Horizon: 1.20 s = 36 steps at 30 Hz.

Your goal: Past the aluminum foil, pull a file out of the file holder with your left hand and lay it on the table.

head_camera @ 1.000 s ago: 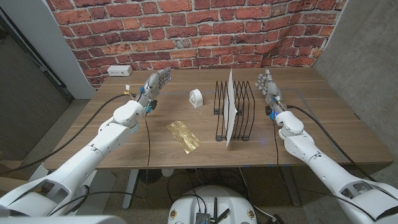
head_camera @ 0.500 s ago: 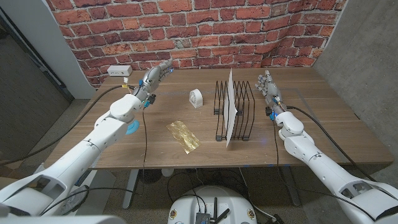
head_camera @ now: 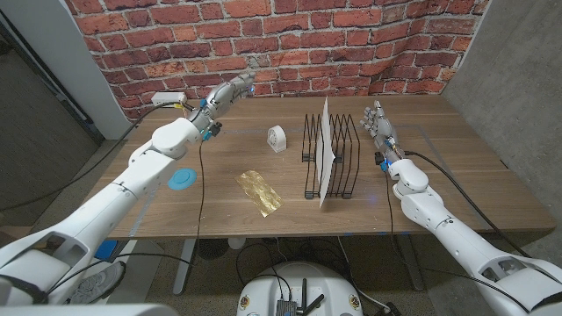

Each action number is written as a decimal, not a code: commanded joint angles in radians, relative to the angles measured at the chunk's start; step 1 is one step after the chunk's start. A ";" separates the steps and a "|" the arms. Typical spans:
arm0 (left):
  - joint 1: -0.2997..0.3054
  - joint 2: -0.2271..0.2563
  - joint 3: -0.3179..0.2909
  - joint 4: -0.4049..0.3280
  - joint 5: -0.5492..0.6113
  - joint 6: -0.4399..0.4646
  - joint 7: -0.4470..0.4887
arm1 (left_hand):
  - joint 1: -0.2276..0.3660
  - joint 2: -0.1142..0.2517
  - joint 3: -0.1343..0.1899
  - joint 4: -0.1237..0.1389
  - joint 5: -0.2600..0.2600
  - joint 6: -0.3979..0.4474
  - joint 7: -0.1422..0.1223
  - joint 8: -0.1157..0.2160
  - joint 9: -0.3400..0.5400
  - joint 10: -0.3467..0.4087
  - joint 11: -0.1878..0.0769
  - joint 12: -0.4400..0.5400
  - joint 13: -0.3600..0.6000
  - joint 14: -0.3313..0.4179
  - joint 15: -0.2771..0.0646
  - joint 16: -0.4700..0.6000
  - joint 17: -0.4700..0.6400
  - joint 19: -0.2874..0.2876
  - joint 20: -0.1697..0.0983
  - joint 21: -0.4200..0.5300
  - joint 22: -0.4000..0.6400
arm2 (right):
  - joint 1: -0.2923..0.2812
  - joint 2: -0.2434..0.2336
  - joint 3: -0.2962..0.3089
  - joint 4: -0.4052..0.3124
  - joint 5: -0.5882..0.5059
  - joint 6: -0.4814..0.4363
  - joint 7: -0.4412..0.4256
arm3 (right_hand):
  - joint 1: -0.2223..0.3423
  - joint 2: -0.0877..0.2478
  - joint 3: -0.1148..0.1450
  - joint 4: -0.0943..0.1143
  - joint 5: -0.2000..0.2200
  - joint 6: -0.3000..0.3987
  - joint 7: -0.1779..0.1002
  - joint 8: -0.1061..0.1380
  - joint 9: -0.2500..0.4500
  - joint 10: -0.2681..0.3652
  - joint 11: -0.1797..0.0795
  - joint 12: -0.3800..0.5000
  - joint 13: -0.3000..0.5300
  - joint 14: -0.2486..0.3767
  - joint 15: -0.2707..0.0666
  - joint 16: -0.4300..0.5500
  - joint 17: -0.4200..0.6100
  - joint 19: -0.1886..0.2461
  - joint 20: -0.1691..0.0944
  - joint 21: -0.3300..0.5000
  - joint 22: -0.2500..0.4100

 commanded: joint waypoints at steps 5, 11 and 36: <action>-0.081 0.047 0.032 -0.047 0.051 0.007 -0.121 | 0.050 -0.016 0.015 -0.001 0.006 0.026 -0.010 0.011 0.005 0.023 -0.008 0.008 0.002 0.029 -0.055 0.008 0.003 0.022 -0.079 0.004 0.002 | -0.007 -0.010 0.003 -0.022 0.002 -0.003 0.002 | -0.003 0.025 0.008 0.001 0.006 0.009 -0.005 0.004 0.003 0.007 -0.004 0.009 0.000 0.008 -0.003 0.007 -0.001 0.005 0.002 0.006 0.004; -0.108 0.064 0.043 -0.065 0.084 0.003 -0.153 | 0.074 -0.025 0.018 0.000 0.006 0.040 -0.017 0.014 0.005 0.032 -0.015 0.008 0.002 0.039 -0.061 0.009 0.003 0.028 -0.079 0.003 0.002 | -0.011 -0.015 0.006 -0.031 0.001 -0.004 -0.001 | -0.003 0.025 0.010 0.001 0.006 0.010 -0.005 0.004 0.003 0.008 -0.003 0.009 -0.001 0.007 -0.003 0.006 -0.003 0.006 0.002 0.006 0.004; -0.356 0.009 0.153 0.064 0.184 -0.145 -0.436 | 0.228 -0.046 0.049 0.000 0.017 0.079 -0.036 0.012 0.006 0.074 -0.021 0.007 0.003 0.073 -0.086 0.006 0.003 0.082 -0.088 0.008 0.004 | -0.071 -0.062 0.013 -0.140 -0.019 -0.047 -0.045 | -0.003 0.026 0.023 -0.001 0.005 0.019 -0.005 0.006 0.003 0.010 -0.004 0.009 -0.002 0.006 -0.006 0.006 -0.011 -0.008 0.002 0.000 0.004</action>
